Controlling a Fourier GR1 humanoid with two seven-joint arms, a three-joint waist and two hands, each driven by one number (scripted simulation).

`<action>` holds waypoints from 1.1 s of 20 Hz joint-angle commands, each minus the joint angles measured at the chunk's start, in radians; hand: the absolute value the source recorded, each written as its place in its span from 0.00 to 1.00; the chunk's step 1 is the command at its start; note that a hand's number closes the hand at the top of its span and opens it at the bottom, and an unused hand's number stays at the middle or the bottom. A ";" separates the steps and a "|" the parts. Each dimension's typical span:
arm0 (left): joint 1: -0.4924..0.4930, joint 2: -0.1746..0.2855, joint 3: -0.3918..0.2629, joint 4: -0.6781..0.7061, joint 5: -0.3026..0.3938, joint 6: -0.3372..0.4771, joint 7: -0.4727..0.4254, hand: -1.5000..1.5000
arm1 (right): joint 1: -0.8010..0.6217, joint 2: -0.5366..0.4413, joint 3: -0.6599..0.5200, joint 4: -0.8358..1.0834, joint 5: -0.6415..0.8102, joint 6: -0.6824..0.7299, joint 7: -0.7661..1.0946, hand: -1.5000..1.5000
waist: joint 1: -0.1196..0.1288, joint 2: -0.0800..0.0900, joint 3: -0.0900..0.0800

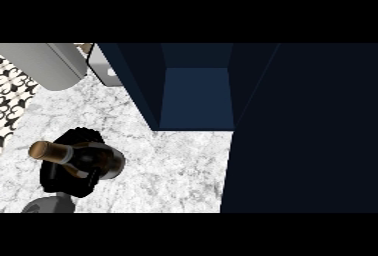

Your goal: Pick up the wine, place it into the cabinet and close the cabinet

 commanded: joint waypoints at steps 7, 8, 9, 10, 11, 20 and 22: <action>0.097 -0.053 -0.119 -0.430 0.000 0.096 0.309 1.00 | 0.040 0.002 0.009 -0.142 -0.055 -0.002 0.072 0.00 | -0.004 0.001 0.000; 0.051 -0.062 -0.137 -0.481 0.002 0.133 0.393 1.00 | 0.051 0.002 -0.005 -0.107 -0.067 0.008 0.043 0.00 | -0.005 0.001 0.000; 0.047 -0.063 -0.127 -0.434 -0.013 0.134 0.367 1.00 | -0.004 -0.014 -0.046 -0.151 -0.111 -0.013 0.117 0.00 | -0.007 0.002 -0.001; 0.063 -0.029 -0.128 -0.504 0.007 0.106 0.429 1.00 | 0.055 0.003 -0.024 -0.082 -0.068 0.024 -0.010 0.00 | -0.004 0.002 0.000; 0.003 -0.088 -0.184 -0.490 -0.045 0.173 0.448 1.00 | 0.064 0.021 0.022 -0.122 -0.053 -0.002 0.049 0.00 | -0.010 0.001 0.000; -0.125 -0.178 -0.331 -0.527 -0.059 0.316 0.597 1.00 | 0.074 0.022 -0.003 -0.123 -0.061 0.019 0.022 0.00 | -0.014 0.002 0.000; -0.106 -0.179 -0.433 -0.604 -0.101 0.434 0.618 1.00 | 0.054 0.040 0.033 -0.088 -0.012 0.007 -0.001 0.00 | -0.009 0.001 0.000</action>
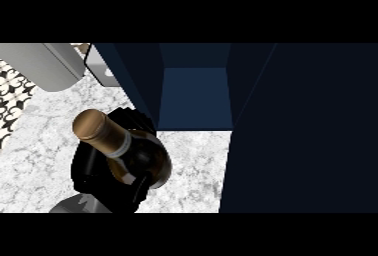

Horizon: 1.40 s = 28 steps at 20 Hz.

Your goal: Pick up the wine, place it into the cabinet and close the cabinet

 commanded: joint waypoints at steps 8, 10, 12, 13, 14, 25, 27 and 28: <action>-0.298 -0.017 -0.151 0.122 -0.035 0.322 0.092 1.00 | -0.014 0.001 -0.016 -0.095 -0.064 -0.015 0.064 0.00 | -0.003 0.001 0.000; -0.296 -0.017 -0.167 0.088 -0.045 0.356 0.127 1.00 | 0.046 0.030 0.043 -0.046 -0.016 0.006 -0.024 0.00 | 0.001 0.001 0.000; -0.356 -0.017 -0.209 0.165 -0.023 0.443 0.084 1.00 | -0.051 -0.004 -0.023 -0.053 -0.063 -0.011 0.058 0.00 | -0.002 0.002 0.000; -0.337 -0.018 -0.189 0.147 -0.061 0.416 0.107 1.00 | 0.014 0.011 0.013 -0.099 -0.038 -0.009 0.047 0.00 | -0.001 0.001 0.000; -0.329 -0.018 -0.208 0.184 -0.043 0.453 0.047 1.00 | 0.001 -0.021 -0.065 -0.137 -0.128 0.004 0.079 0.00 | -0.007 0.001 0.000; -0.430 -0.018 -0.243 0.271 -0.042 0.545 0.053 1.00 | 0.031 0.038 0.092 -0.140 0.024 -0.017 0.077 0.00 | -0.002 -0.001 -0.001; -0.483 -0.018 -0.236 0.398 0.033 0.564 -0.029 1.00 | -0.033 -0.024 -0.075 -0.106 -0.113 0.008 0.066 0.00 | -0.011 0.003 0.000; -0.438 -0.018 -0.238 0.369 0.067 0.566 -0.075 1.00 | -0.010 -0.015 -0.032 -0.101 -0.085 0.017 0.058 0.00 | -0.007 0.002 -0.001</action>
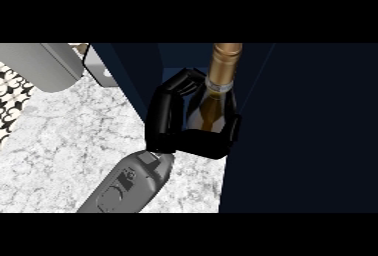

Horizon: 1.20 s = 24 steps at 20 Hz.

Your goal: Pick up the wine, place it into the cabinet and close the cabinet

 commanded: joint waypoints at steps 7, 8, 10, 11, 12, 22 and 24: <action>-0.017 0.000 0.038 0.196 0.199 -0.045 -0.235 1.00 | -0.013 -0.025 -0.068 -0.116 -0.122 -0.001 0.090 0.00 | -0.005 0.002 0.000; -0.018 0.000 0.044 0.157 0.160 -0.017 -0.178 1.00 | 0.021 -0.004 -0.061 -0.040 -0.095 0.024 -0.014 0.00 | 0.004 0.001 0.000; -0.025 0.000 0.046 0.226 0.140 -0.042 -0.207 1.00 | 0.021 0.016 0.025 -0.090 -0.017 0.002 0.033 0.00 | 0.003 0.000 0.000; -0.064 0.000 -0.016 0.267 0.178 0.029 -0.243 1.00 | 0.013 0.004 -0.037 -0.048 -0.081 0.014 0.004 0.00 | -0.003 0.001 0.000; -0.018 0.000 -0.003 0.207 0.145 0.024 -0.207 1.00 | 0.059 0.025 0.035 -0.110 -0.011 0.005 0.019 0.00 | 0.003 -0.001 0.000; 0.022 0.000 -0.003 0.368 0.107 0.021 -0.376 1.00 | 0.038 -0.006 -0.058 -0.093 -0.106 0.023 0.012 0.00 | -0.001 0.001 0.000; 0.002 0.000 -0.013 0.356 0.108 0.062 -0.369 1.00 | 0.015 0.005 -0.018 -0.130 -0.091 0.002 0.068 0.00 | -0.002 0.000 0.000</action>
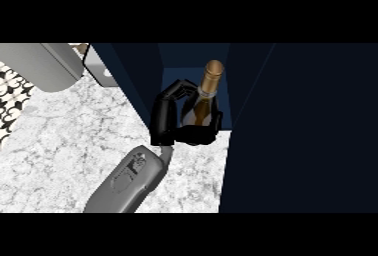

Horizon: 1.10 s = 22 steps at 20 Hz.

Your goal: Pick up the wine, place it into the cabinet and close the cabinet

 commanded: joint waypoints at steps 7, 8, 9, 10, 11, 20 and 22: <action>-0.045 -0.006 0.072 0.163 0.121 -0.030 -0.165 1.00 | -0.022 0.003 -0.019 -0.045 -0.077 -0.005 0.025 0.00 | 0.000 0.002 0.000; -0.068 -0.006 0.112 0.158 0.068 -0.057 -0.108 1.00 | 0.005 -0.011 -0.023 -0.122 -0.098 -0.008 0.091 0.00 | 0.002 0.000 0.000; -0.073 0.015 0.129 0.139 0.067 -0.081 -0.085 1.00 | 0.016 0.004 -0.031 -0.092 -0.094 -0.005 0.040 0.00 | 0.004 0.000 0.000; -0.057 -0.006 0.083 0.177 0.098 -0.042 -0.127 1.00 | -0.112 -0.006 -0.028 -0.052 -0.072 -0.052 0.122 0.00 | 0.003 0.001 -0.001; -0.065 0.002 0.145 0.199 0.076 -0.089 -0.118 1.00 | 0.030 0.023 -0.005 -0.109 -0.069 -0.016 0.034 0.00 | 0.001 0.000 0.000; -0.229 -0.006 0.240 0.394 0.119 -0.185 -0.110 1.00 | 0.012 0.017 0.017 -0.097 -0.057 -0.008 0.032 0.00 | -0.004 0.002 0.000; -0.256 0.030 0.247 0.401 0.105 -0.193 -0.070 1.00 | 0.028 -0.001 -0.040 -0.079 -0.117 0.011 0.023 0.00 | -0.001 0.001 0.000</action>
